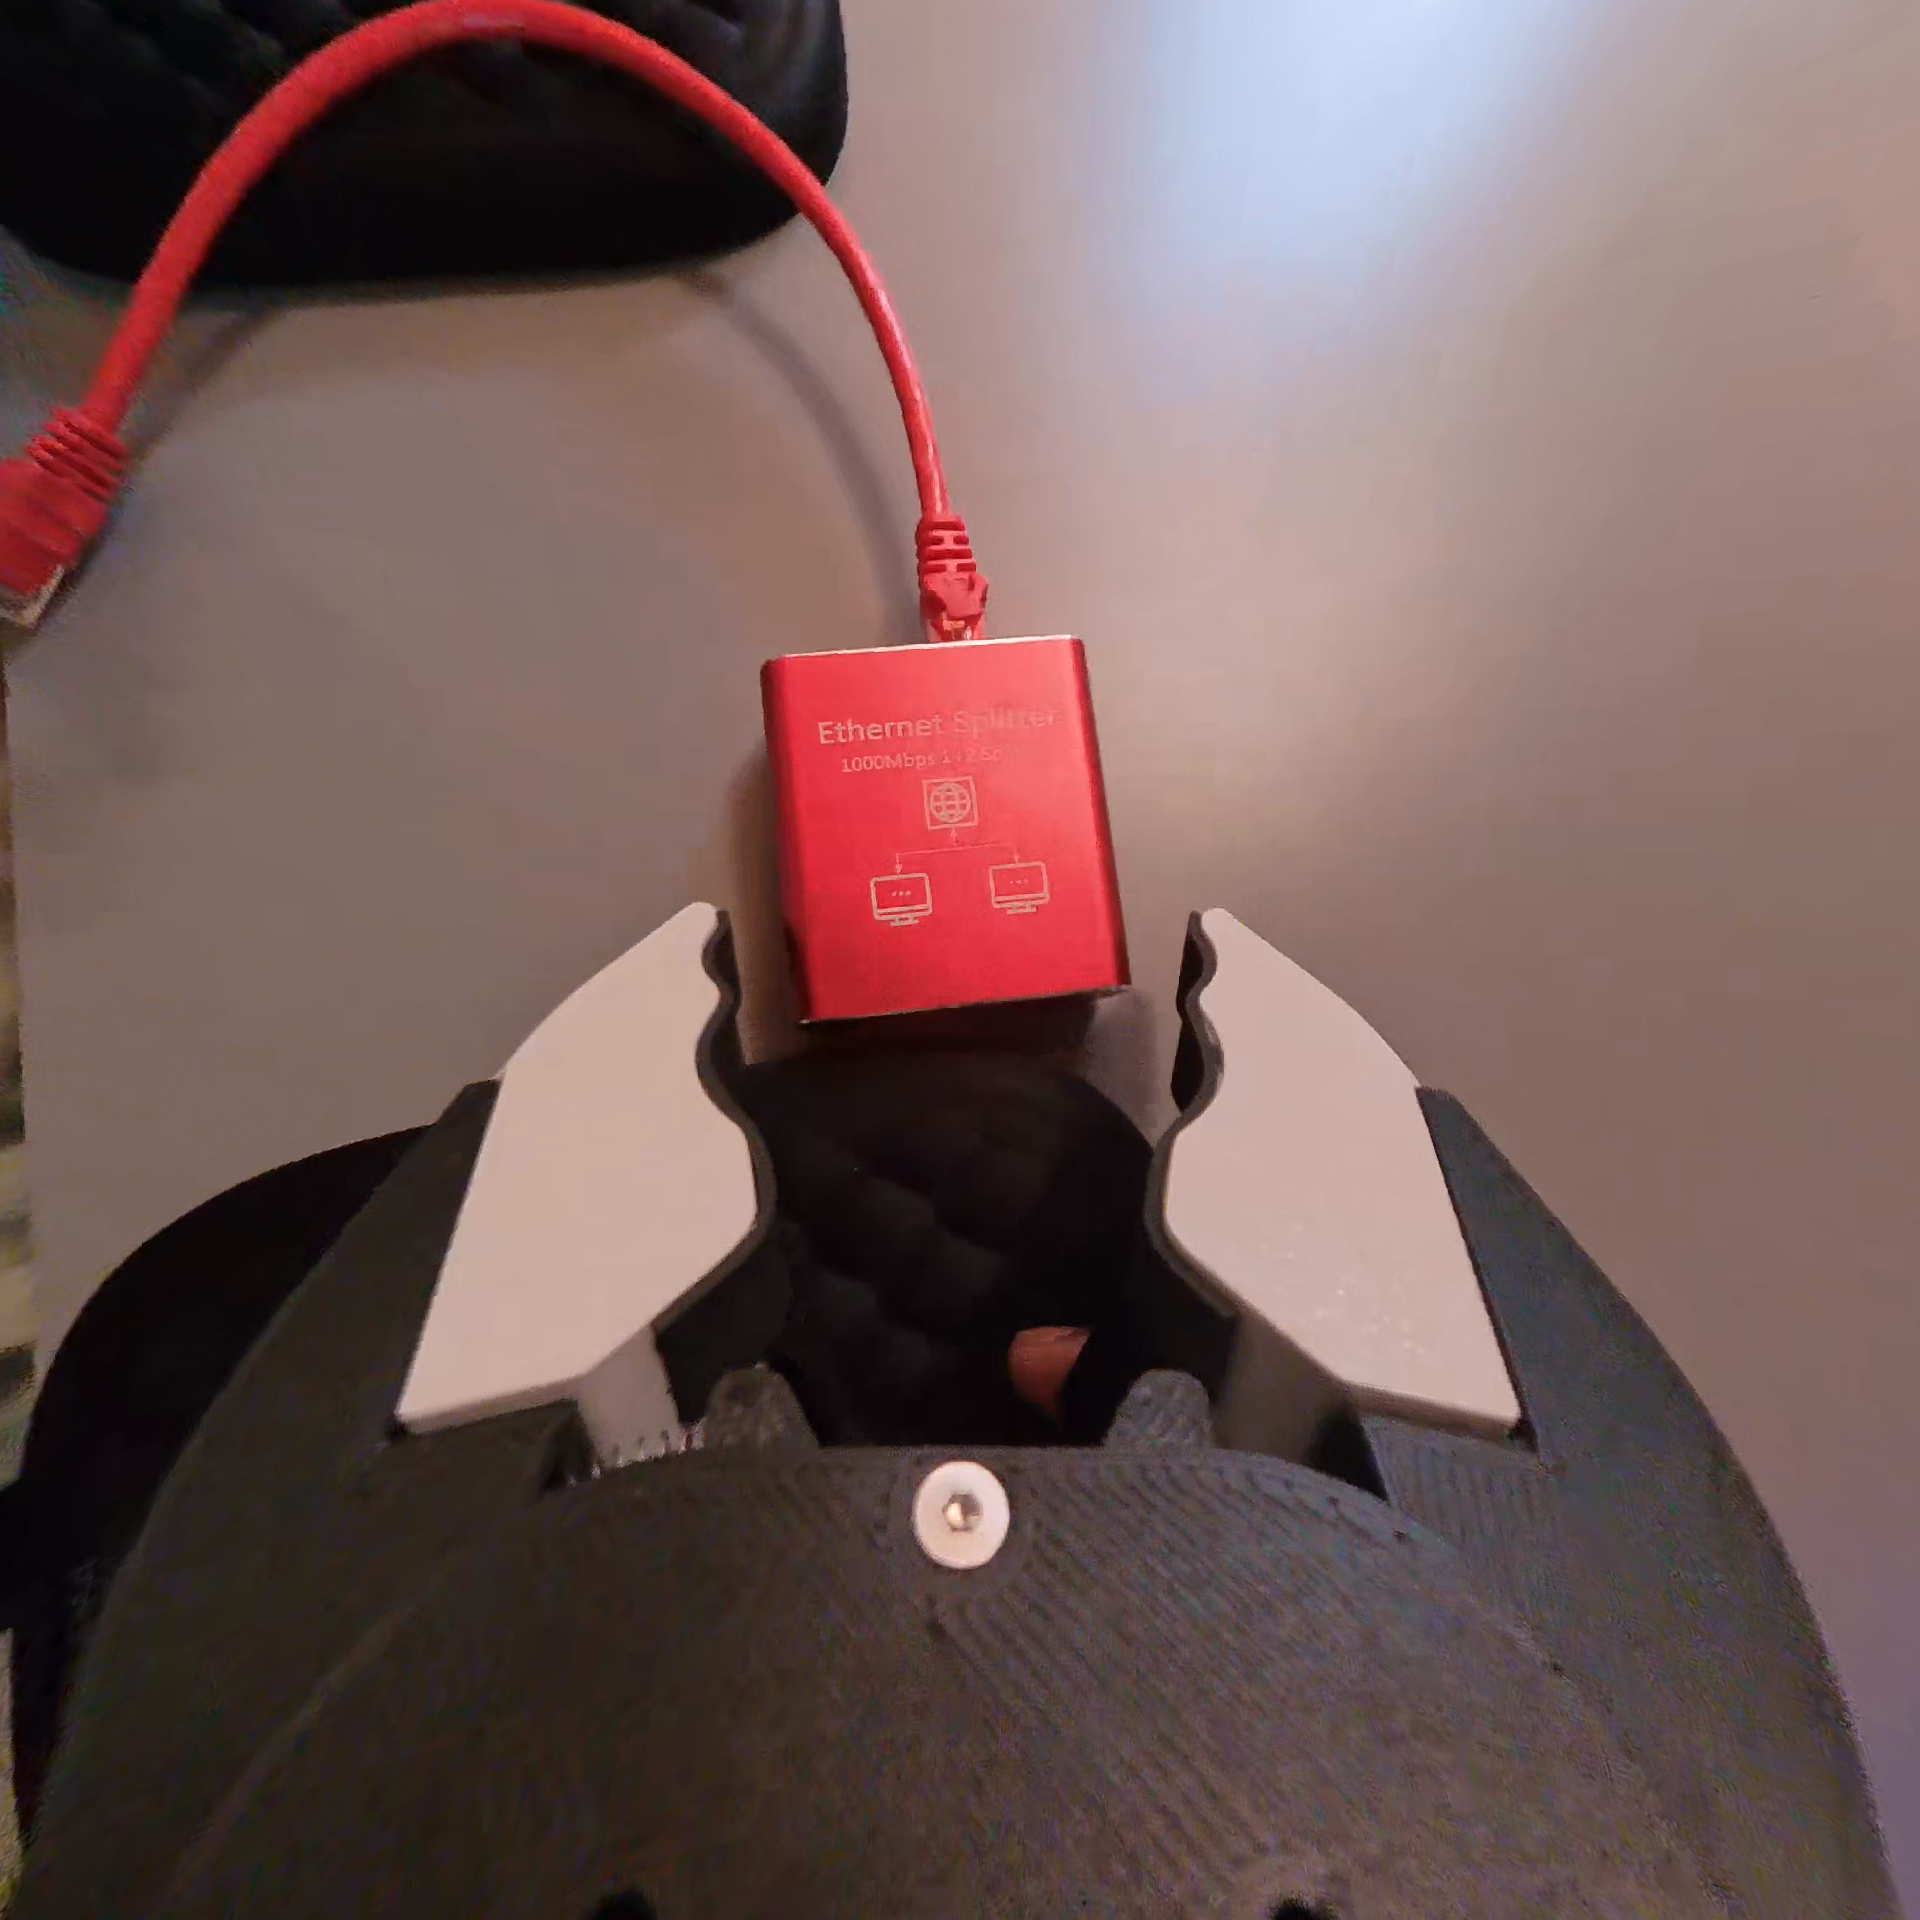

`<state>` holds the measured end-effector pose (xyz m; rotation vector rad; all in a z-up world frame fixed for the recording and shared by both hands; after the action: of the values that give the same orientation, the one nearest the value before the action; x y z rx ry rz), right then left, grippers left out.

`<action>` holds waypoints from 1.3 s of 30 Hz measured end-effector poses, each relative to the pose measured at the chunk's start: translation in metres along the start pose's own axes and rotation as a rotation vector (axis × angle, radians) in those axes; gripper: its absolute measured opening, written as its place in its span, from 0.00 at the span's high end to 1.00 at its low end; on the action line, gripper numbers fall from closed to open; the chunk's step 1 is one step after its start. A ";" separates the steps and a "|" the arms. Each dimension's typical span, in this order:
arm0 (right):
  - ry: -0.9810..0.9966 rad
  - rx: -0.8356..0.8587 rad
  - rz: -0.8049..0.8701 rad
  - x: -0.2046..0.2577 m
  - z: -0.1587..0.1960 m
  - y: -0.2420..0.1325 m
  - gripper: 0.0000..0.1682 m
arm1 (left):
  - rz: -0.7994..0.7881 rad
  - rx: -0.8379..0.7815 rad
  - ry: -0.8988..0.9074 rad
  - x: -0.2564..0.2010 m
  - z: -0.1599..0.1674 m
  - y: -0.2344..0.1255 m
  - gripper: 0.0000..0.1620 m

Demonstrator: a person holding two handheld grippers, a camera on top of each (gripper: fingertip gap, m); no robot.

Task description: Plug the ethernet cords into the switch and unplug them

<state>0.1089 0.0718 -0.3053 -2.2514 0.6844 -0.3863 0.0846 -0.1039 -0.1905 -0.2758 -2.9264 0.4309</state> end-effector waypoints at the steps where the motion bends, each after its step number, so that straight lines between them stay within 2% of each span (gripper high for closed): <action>1: -0.010 0.030 -0.009 0.000 0.002 0.003 0.52 | 0.000 -0.002 -0.001 0.000 0.000 0.000 0.96; 3: -0.024 0.067 -0.024 0.000 0.003 0.008 0.59 | -0.003 -0.005 -0.001 0.001 0.000 0.000 0.96; 7: -0.055 0.034 0.013 0.004 -0.002 0.003 0.59 | -0.010 -0.004 0.003 0.001 0.002 0.000 0.96; 11: -0.021 -0.015 0.086 0.017 -0.009 -0.026 0.60 | -0.006 0.002 0.008 0.000 0.003 0.002 0.96; 14: 0.025 0.053 0.139 0.030 0.006 -0.048 0.60 | 0.005 0.005 0.018 -0.002 0.004 0.006 0.96; 17: 0.074 0.065 0.158 0.038 0.033 -0.055 0.59 | 0.029 0.005 0.026 -0.007 0.004 0.012 0.96; 21: 0.089 -0.093 0.182 0.046 0.043 -0.056 0.59 | 0.038 0.015 0.048 -0.011 0.004 0.018 0.96; 24: 0.102 -0.143 0.197 0.044 0.050 -0.055 0.50 | 0.051 0.019 0.052 -0.014 0.004 0.021 0.96; 28: 0.100 -0.234 0.162 0.038 0.051 -0.052 0.44 | 0.059 0.027 0.056 -0.014 0.004 0.023 0.96; 32: 0.049 -0.224 0.116 0.038 0.043 -0.044 0.46 | 0.063 0.019 0.054 -0.014 0.004 0.025 0.96; 34: 0.034 -0.218 0.076 0.041 0.042 -0.041 0.55 | 0.064 0.018 0.053 -0.013 0.004 0.026 0.96; 36: 0.007 -0.227 0.103 0.040 0.039 -0.041 0.56 | 0.061 0.017 0.055 -0.013 0.003 0.026 0.96; 39: 0.009 -0.385 0.139 0.042 0.019 -0.054 0.57 | 0.032 0.031 0.032 -0.009 0.002 0.025 0.96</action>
<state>0.1714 0.0897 -0.2759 -2.5403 0.9825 -0.2081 0.0968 -0.0826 -0.2013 -0.3222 -2.8854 0.4709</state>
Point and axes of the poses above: each gripper's, where its closed fingertips meet, y out along the fingers, z out of its underside, x = y × z across the jaws, the point moved 2 cm from there along -y, back along the fingers, and after that the axes turned 10 degrees about -z, right-handed, at the moved point
